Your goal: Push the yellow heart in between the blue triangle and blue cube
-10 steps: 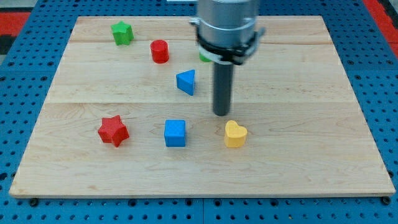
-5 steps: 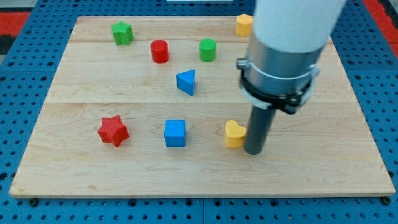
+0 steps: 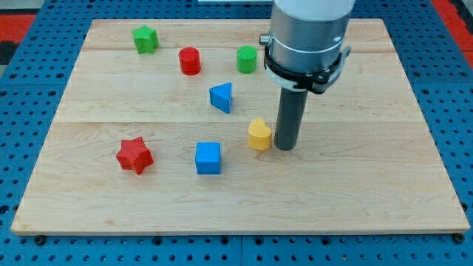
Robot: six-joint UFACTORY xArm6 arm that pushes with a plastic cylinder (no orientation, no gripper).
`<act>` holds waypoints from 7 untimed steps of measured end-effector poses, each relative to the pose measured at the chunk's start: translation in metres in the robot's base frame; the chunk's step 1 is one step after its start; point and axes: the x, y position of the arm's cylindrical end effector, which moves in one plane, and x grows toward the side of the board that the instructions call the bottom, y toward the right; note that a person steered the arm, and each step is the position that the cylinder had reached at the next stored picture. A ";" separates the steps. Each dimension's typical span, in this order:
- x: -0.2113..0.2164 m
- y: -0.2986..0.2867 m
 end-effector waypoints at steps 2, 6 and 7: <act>-0.010 -0.064; 0.132 -0.057; 0.132 -0.090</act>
